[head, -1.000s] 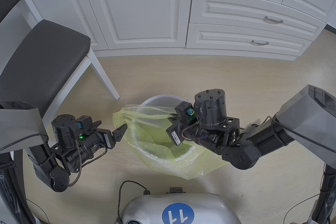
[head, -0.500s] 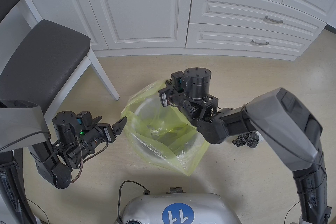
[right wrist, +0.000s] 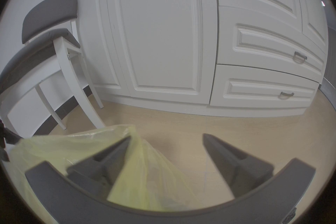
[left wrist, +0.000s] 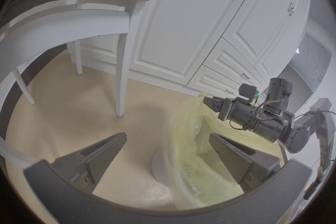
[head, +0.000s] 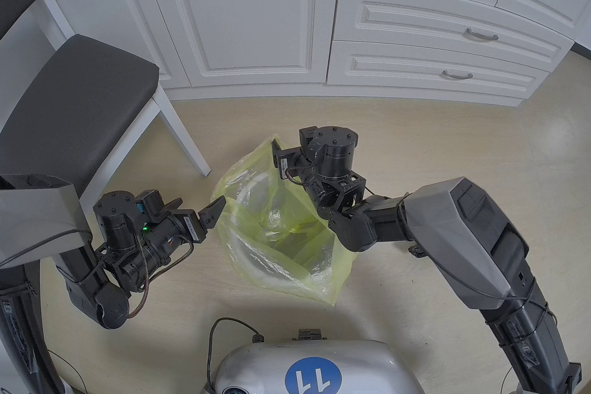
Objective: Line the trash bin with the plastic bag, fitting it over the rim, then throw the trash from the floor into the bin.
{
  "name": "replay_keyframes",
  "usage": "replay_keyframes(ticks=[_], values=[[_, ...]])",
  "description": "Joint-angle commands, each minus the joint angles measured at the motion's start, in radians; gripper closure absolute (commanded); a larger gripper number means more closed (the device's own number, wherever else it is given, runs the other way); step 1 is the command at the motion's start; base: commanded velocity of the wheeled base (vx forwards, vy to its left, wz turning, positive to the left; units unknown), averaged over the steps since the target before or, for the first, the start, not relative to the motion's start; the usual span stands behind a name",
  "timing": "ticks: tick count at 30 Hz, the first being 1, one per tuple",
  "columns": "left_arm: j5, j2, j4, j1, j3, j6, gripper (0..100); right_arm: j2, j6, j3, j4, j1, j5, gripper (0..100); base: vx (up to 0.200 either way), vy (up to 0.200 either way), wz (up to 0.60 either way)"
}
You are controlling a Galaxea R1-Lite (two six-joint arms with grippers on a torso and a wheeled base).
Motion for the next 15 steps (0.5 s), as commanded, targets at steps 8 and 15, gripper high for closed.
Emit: replay_keyframes(ticks=[8, 15], values=[[0.002, -0.002, 0.0, -0.013, -0.002, -0.003, 0, -0.546, -0.049, 0.506, 0.143, 0.07, 0.013, 0, 0.0, 0.0, 0.0], [0.011, 0.02, 0.017, -0.033, -0.028, -0.001, 0, -0.639, -0.088, 0.724, 0.306, 0.088, 0.011, 0, 0.0, 0.0, 0.0]])
